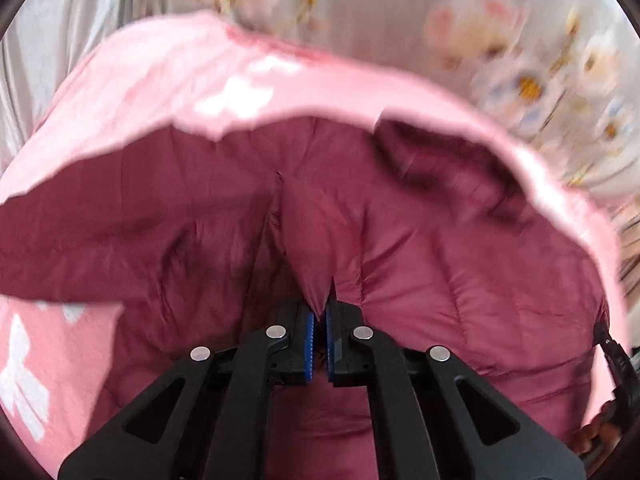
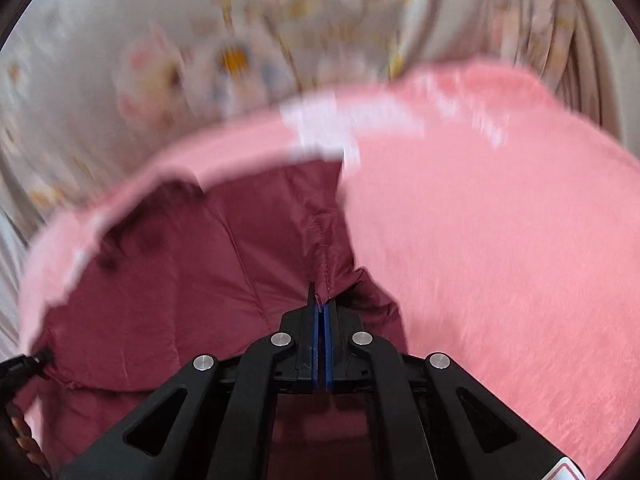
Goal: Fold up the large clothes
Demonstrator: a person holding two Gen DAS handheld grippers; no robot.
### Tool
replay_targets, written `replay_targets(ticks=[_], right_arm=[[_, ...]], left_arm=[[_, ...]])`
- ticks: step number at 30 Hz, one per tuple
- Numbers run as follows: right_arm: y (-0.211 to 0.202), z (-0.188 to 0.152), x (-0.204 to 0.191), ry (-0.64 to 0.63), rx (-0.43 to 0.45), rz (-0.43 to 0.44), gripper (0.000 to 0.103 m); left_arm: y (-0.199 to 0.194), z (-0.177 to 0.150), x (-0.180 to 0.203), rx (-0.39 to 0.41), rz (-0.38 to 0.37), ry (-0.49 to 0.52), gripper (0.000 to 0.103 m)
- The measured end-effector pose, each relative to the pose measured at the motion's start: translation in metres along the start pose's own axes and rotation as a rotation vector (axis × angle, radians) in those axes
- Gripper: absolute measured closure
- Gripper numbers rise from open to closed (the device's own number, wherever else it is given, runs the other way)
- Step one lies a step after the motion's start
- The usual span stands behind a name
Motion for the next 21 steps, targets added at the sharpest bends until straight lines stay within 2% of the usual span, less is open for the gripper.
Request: replay_targets(ticks=[1, 2, 5, 6, 8, 9, 11, 14, 18, 21], right_arm=[[0.009, -0.002, 0.004, 0.02, -0.053, 0.011, 0.102], [0.005, -0.001, 0.004, 0.022, -0.032, 0.005, 0.101], [-0.019, -0.005, -0.003, -0.001, 0.062, -0.071, 0.095], [-0.035, -0.009, -0.01, -0.006, 0.127, -0.087, 0.094], [-0.058, -0.021, -0.035, -0.06, 0.208, -0.048, 0.092], [-0.065, -0.027, -0.053, -0.107, 0.205, -0.007, 0.092], [-0.067, -0.042, -0.092, -0.215, 0.158, 0.073, 0.092], [-0.049, -0.059, -0.139, -0.298, 0.05, 0.168, 0.093], [-0.015, -0.077, -0.169, -0.345, -0.046, 0.155, 0.093], [0.005, -0.086, -0.165, -0.333, -0.099, 0.128, 0.093]], left_arm=[[0.008, -0.006, 0.001, -0.015, 0.005, 0.008, 0.1], [0.015, -0.012, 0.001, -0.023, 0.011, 0.015, 0.1], [0.013, -0.021, 0.006, 0.018, 0.053, 0.05, 0.099], [0.014, -0.022, 0.006, 0.027, 0.059, 0.051, 0.098], [0.015, -0.025, 0.004, 0.042, 0.056, 0.042, 0.097], [0.014, -0.027, 0.004, 0.048, 0.054, 0.038, 0.097], [0.013, -0.028, 0.003, 0.054, 0.052, 0.034, 0.097], [0.01, -0.029, 0.004, 0.06, 0.051, 0.033, 0.097], [0.011, -0.029, 0.002, 0.064, 0.035, 0.021, 0.096], [0.011, -0.029, 0.002, 0.064, 0.023, 0.015, 0.095]])
Point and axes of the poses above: each gripper's, at about its wrist camera, not at the fingertips, and y roughly the way its jaws point, x to its right, z to its top, the point moved 1 cm from there along y, roughly the way its jaws point, and after that the axes turned 5 degrees about y, right-handed, at the moved point
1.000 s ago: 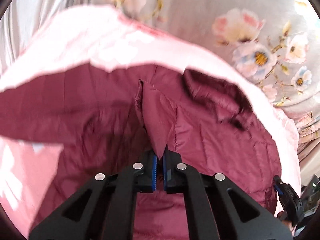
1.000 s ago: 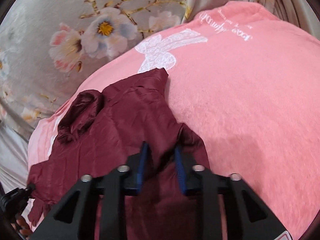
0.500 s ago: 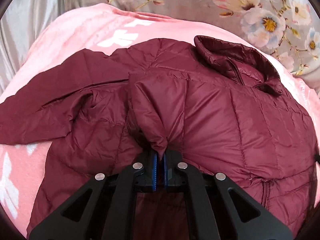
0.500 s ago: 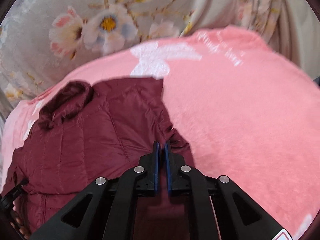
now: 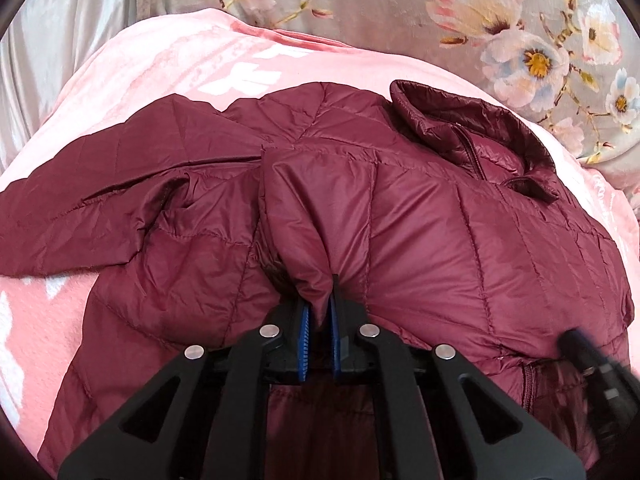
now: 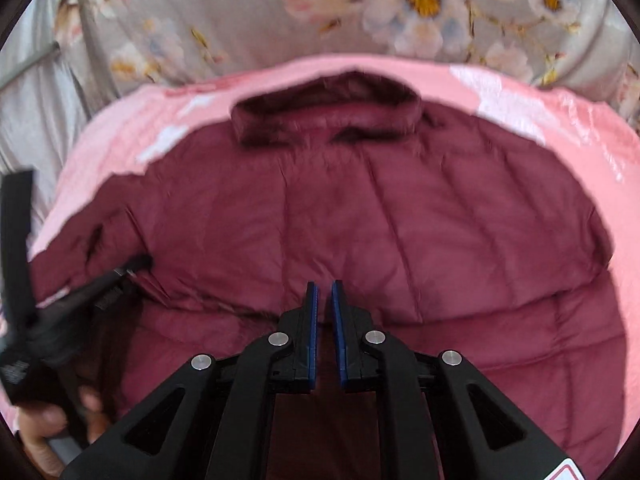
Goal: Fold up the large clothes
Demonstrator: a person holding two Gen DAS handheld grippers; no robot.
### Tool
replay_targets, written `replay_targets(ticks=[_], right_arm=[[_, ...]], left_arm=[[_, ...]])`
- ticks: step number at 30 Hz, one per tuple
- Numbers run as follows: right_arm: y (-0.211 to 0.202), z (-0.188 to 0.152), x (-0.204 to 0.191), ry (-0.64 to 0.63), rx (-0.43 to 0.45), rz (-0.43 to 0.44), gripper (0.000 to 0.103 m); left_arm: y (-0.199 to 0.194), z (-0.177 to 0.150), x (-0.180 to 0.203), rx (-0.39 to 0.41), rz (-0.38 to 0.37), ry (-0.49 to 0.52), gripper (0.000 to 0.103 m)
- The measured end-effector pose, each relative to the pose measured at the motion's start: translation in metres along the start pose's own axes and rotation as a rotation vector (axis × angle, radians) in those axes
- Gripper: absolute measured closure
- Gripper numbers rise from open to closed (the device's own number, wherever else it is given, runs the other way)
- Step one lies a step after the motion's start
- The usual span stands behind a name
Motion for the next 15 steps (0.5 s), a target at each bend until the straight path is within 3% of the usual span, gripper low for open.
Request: replay_targets(ticks=[4, 12, 15], right_arm=[[0.008, -0.008, 0.004, 0.03, -0.021, 0.015, 0.096], [0.009, -0.015, -0.01, -0.034, -0.015, -0.059, 0.096], [0.01, -0.015, -0.012, -0.042, -0.015, -0.068, 0.096]], left_arm=[[0.0, 0.0, -0.001, 0.001, -0.016, -0.005, 0.092], [0.0, 0.0, -0.003, 0.002, -0.041, -0.022, 0.088], [-0.014, -0.003, -0.019, 0.008, -0.044, -0.081, 0.079]])
Point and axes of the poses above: each gripper's, at about its wrist camera, not at the fingertips, and y roughly the way its jaws point, x to its right, z to its top, the point moved 1 cm from there along y, roughly the way its jaws point, and after that the axes turned 5 degrees about y, right-handed, at the moved point
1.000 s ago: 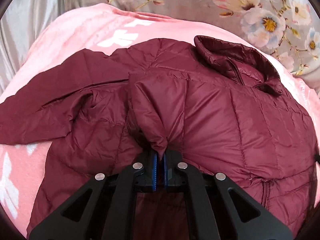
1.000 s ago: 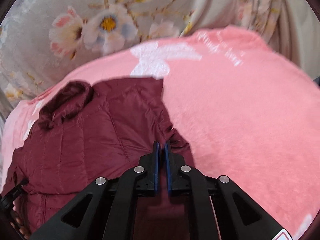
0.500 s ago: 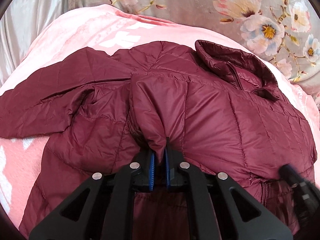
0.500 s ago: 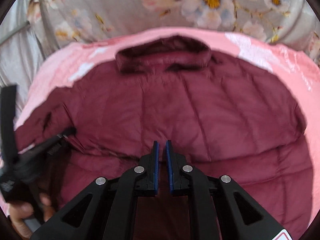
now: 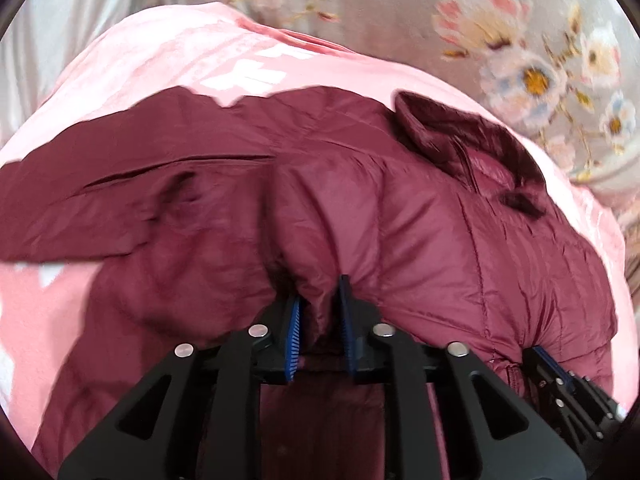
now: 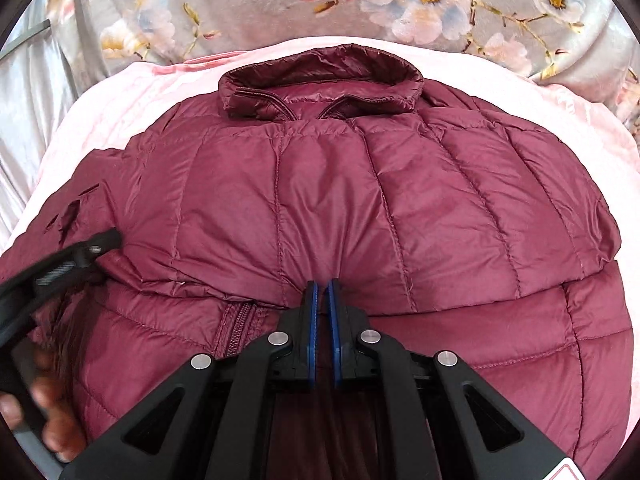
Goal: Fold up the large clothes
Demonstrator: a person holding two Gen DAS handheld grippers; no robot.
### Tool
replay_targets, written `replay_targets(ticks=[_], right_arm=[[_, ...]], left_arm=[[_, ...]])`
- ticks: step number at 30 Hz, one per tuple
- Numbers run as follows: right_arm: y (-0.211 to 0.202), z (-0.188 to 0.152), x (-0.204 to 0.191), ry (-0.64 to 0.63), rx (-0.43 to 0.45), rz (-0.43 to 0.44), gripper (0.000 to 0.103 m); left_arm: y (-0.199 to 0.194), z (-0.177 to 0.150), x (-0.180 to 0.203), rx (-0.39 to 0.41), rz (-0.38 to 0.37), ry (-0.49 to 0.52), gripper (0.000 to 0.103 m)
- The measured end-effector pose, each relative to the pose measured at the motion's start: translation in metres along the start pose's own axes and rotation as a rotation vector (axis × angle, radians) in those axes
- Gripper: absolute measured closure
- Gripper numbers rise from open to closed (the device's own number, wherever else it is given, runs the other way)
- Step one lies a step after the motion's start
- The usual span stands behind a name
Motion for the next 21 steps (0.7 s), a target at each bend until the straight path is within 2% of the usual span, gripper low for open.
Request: replay_targets(ticks=[1, 3, 5, 6, 7, 11, 14, 17, 20, 21], right_arm=[[0.0, 0.0, -0.001, -0.001, 0.001, -0.002, 0.096], [-0.005, -0.001, -0.001, -0.004, 0.01, -0.002, 0.096], [-0.017, -0.005, -0.003, -0.014, 0.027, -0.002, 0.096], [-0.031, -0.011, -0.006, -0.017, 0.052, 0.014, 0.095], [-0.047, -0.018, -0.011, -0.028, 0.08, 0.038, 0.095], [-0.095, -0.055, -0.034, -0.096, 0.135, 0.108, 0.093], [-0.109, -0.082, -0.045, -0.113, 0.134, 0.147, 0.086], [-0.111, -0.107, -0.057, -0.129, 0.102, 0.164, 0.084], [-0.105, -0.124, -0.07, -0.181, 0.067, 0.149, 0.078], [-0.106, -0.125, -0.073, -0.189, 0.074, 0.148, 0.077]], left_arm=[[-0.008, 0.0, -0.008, 0.0, -0.002, -0.023, 0.071], [-0.035, 0.0, -0.035, 0.011, -0.028, -0.097, 0.064], [-0.064, 0.002, -0.076, 0.039, -0.004, -0.166, 0.05], [-0.073, 0.002, -0.094, 0.053, 0.012, -0.193, 0.038], [-0.086, 0.002, -0.122, 0.075, 0.046, -0.234, 0.033], [-0.112, 0.003, -0.217, 0.095, 0.186, -0.36, 0.033], [-0.12, -0.004, -0.291, 0.085, 0.31, -0.487, 0.033], [-0.121, -0.018, -0.357, 0.08, 0.359, -0.645, 0.033], [-0.119, -0.03, -0.388, 0.078, 0.359, -0.734, 0.035], [-0.117, -0.032, -0.396, 0.084, 0.337, -0.753, 0.04]])
Point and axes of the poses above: each gripper's, at about its wrist camera, not at the fingertips, and y roughly the way its jaws point, x to its right, z to its top, the point moved 1 cm from there along y, roughly the way its jaws point, and after that the axes turned 5 degrees about y, right-handed, at the moved point
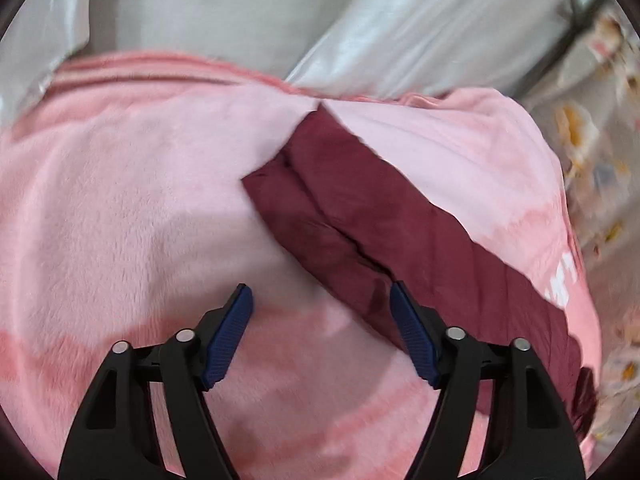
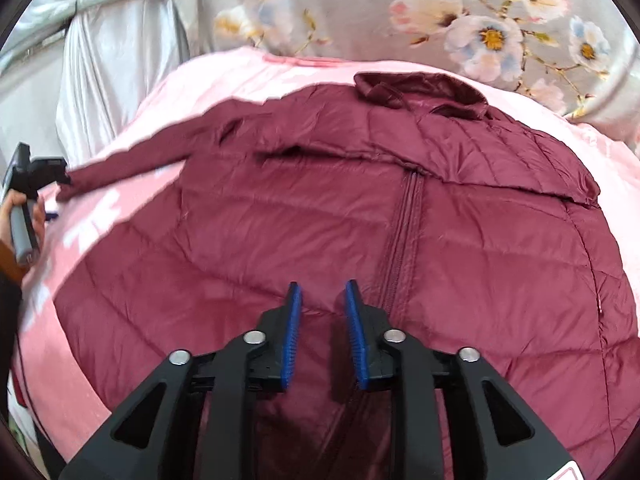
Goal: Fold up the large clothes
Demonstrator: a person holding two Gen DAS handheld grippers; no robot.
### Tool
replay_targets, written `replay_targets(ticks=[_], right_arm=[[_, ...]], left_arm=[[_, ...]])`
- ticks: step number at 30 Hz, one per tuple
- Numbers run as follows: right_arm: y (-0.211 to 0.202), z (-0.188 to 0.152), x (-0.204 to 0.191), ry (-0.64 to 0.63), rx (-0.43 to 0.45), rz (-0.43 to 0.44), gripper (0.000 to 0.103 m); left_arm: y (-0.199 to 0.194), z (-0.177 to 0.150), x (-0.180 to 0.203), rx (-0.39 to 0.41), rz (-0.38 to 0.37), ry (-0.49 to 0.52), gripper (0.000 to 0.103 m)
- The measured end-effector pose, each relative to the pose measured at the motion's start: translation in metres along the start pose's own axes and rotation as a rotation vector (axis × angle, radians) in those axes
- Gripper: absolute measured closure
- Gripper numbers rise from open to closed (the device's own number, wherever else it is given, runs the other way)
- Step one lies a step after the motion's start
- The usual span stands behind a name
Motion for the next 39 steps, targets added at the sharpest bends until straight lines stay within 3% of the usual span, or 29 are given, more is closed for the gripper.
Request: replay_targets(ticks=[2, 4, 7, 11, 14, 18, 21, 23, 26, 27, 28, 30, 32, 35, 39], right_arm=[[0.0, 0.001, 0.0, 0.008, 0.001, -0.005, 0.075], [0.0, -0.001, 0.001, 0.017, -0.004, -0.014, 0.075], [-0.003, -0.002, 0.001, 0.031, 0.01, -0.027, 0.075], [-0.012, -0.004, 0.004, 0.047, 0.03, -0.032, 0.075], [-0.018, -0.006, 0.009, 0.044, 0.029, -0.044, 0.074], [-0.031, -0.008, 0.031, 0.049, 0.029, -0.105, 0.073], [-0.044, -0.008, 0.058, 0.09, 0.037, -0.163, 0.069], [-0.051, -0.009, 0.073, 0.117, 0.048, -0.187, 0.067], [-0.061, -0.009, 0.095, 0.149, 0.063, -0.23, 0.062], [-0.063, -0.01, 0.103, 0.16, 0.064, -0.245, 0.059], [-0.066, -0.011, 0.109, 0.169, 0.063, -0.256, 0.057], [-0.07, -0.014, 0.12, 0.184, 0.064, -0.271, 0.052], [-0.073, -0.014, 0.129, 0.188, 0.075, -0.278, 0.052], [-0.073, -0.007, 0.14, 0.186, 0.09, -0.281, 0.051], [-0.065, 0.016, 0.15, 0.187, 0.127, -0.25, 0.051]], left_arm=[[0.001, 0.005, -0.002, 0.023, -0.007, 0.008, 0.051], [0.006, 0.007, 0.003, 0.002, -0.049, 0.053, 0.095], [0.008, 0.01, 0.016, -0.017, -0.095, 0.082, 0.101], [-0.019, 0.015, 0.058, 0.07, -0.14, 0.178, 0.103], [-0.063, 0.009, 0.111, 0.149, -0.229, 0.286, 0.103], [-0.139, -0.033, 0.212, 0.228, -0.403, 0.497, 0.103], [-0.185, -0.091, 0.288, 0.205, -0.566, 0.642, 0.103], [-0.203, -0.144, 0.337, 0.114, -0.689, 0.72, 0.102], [-0.2, -0.219, 0.391, -0.026, -0.773, 0.815, 0.097], [-0.192, -0.251, 0.405, -0.085, -0.774, 0.846, 0.081], [-0.186, -0.277, 0.412, -0.135, -0.763, 0.881, 0.058], [-0.174, -0.315, 0.413, -0.208, -0.766, 0.912, 0.044], [-0.173, -0.323, 0.402, -0.223, -0.787, 0.906, 0.041], [-0.164, -0.302, 0.375, -0.21, -0.789, 0.819, 0.034], [-0.128, -0.23, 0.338, -0.177, -0.691, 0.611, 0.034]])
Point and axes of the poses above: each gripper's, at about its wrist camera, not at the fingertips, and y roughly the way its jaws point, x to its right, z to its top, the point moved 1 cm from there along y, roughly the way its jaws point, and after that the axes turned 5 degrees about y, right-handed, at the moved point
